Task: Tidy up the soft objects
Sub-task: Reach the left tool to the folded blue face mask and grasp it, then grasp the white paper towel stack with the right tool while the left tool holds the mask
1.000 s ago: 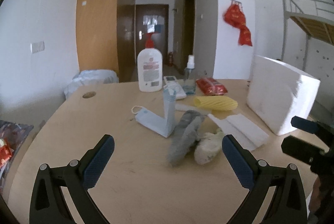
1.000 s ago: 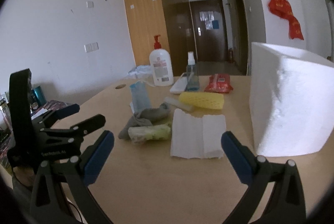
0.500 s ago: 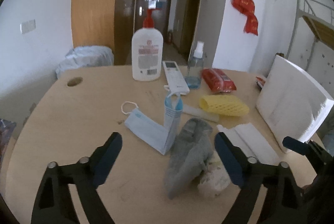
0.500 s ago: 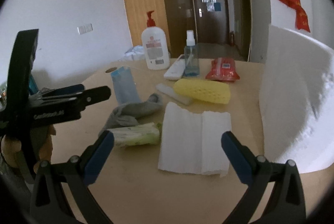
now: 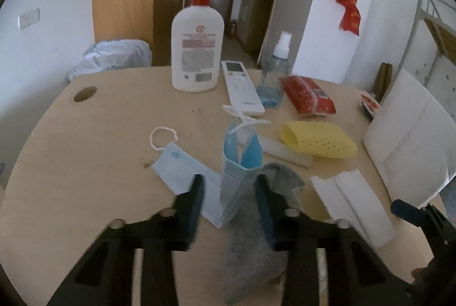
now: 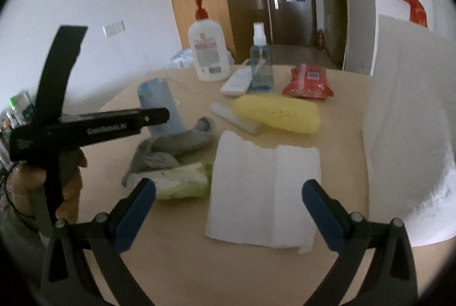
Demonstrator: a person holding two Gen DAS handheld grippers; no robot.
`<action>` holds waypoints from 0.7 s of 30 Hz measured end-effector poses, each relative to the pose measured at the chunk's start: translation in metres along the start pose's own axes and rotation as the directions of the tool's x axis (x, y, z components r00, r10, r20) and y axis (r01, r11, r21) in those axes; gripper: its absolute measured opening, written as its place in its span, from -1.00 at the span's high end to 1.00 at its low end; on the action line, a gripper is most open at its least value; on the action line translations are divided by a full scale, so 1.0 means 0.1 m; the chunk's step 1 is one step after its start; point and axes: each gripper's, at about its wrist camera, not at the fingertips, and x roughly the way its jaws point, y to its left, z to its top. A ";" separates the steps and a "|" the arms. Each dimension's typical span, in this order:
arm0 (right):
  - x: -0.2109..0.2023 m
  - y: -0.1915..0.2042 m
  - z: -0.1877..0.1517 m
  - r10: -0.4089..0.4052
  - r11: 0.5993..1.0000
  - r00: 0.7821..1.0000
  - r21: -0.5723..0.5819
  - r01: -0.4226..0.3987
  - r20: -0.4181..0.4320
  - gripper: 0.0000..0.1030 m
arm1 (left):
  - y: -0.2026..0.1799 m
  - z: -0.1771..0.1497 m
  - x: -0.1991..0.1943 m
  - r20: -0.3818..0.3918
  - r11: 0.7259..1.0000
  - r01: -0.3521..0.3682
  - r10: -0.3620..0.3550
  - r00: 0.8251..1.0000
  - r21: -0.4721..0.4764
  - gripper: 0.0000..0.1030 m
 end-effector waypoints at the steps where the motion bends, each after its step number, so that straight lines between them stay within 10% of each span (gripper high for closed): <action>1: 0.03 -0.01 0.00 -0.009 1.000 1.000 0.005 0.009 -0.017 -1.00 | 0.00 0.00 0.02 -0.008 1.000 0.006 -0.006 1.000 0.000 0.43; 7: 0.09 -0.05 -0.01 -0.025 0.999 0.999 0.024 0.026 -0.044 -1.00 | 0.03 0.03 0.03 0.020 1.000 0.004 -0.004 1.000 0.007 0.46; 12: 0.13 -0.08 0.00 -0.041 0.999 0.997 0.029 0.043 -0.071 -0.96 | 0.01 0.05 0.02 0.034 0.999 0.023 -0.024 0.999 0.022 0.87; 21: 0.20 -0.06 -0.02 -0.116 0.993 0.986 -0.007 0.116 -0.122 -0.48 | 0.03 0.06 -0.10 0.083 0.999 0.043 -0.044 0.996 0.017 0.89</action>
